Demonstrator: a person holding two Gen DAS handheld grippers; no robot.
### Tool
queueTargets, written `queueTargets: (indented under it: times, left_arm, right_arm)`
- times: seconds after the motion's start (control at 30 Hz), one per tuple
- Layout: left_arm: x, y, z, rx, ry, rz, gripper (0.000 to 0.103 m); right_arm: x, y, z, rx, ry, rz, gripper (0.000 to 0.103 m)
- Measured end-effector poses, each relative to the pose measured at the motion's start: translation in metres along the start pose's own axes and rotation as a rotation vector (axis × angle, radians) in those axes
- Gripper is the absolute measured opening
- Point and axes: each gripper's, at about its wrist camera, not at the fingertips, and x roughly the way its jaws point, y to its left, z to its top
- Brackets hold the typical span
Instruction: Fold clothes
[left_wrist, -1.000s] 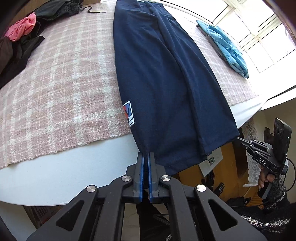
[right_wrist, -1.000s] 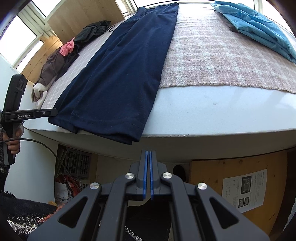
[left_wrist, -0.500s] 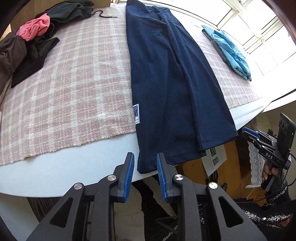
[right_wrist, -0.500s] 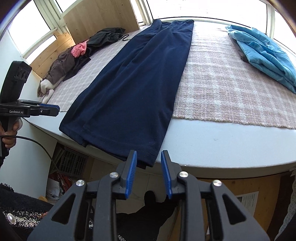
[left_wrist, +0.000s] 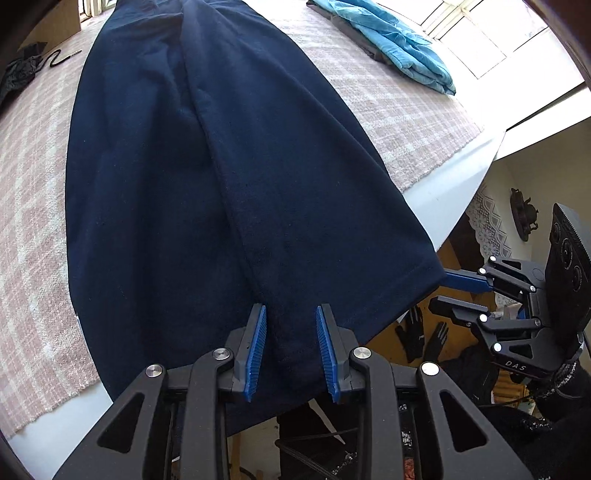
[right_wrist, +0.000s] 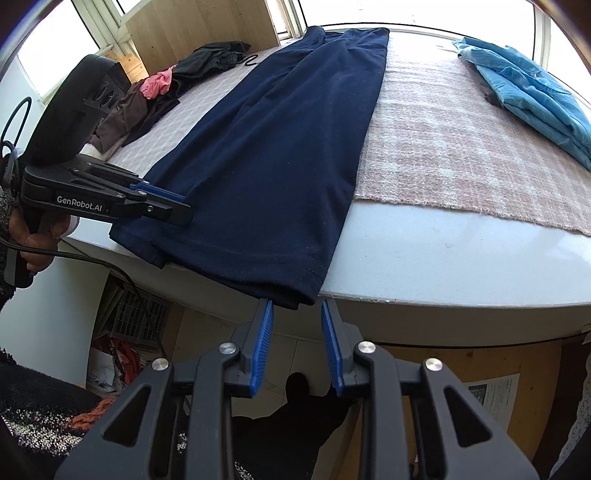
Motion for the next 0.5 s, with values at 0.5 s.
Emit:
queueTargets:
  times: [0.5]
  left_arm:
    - [-0.002,-0.014,0.009,0.026,0.024,-0.025,0.003]
  right_arm:
    - [0.0,0.007,0.007,-0.185,-0.042,0.024,0.005]
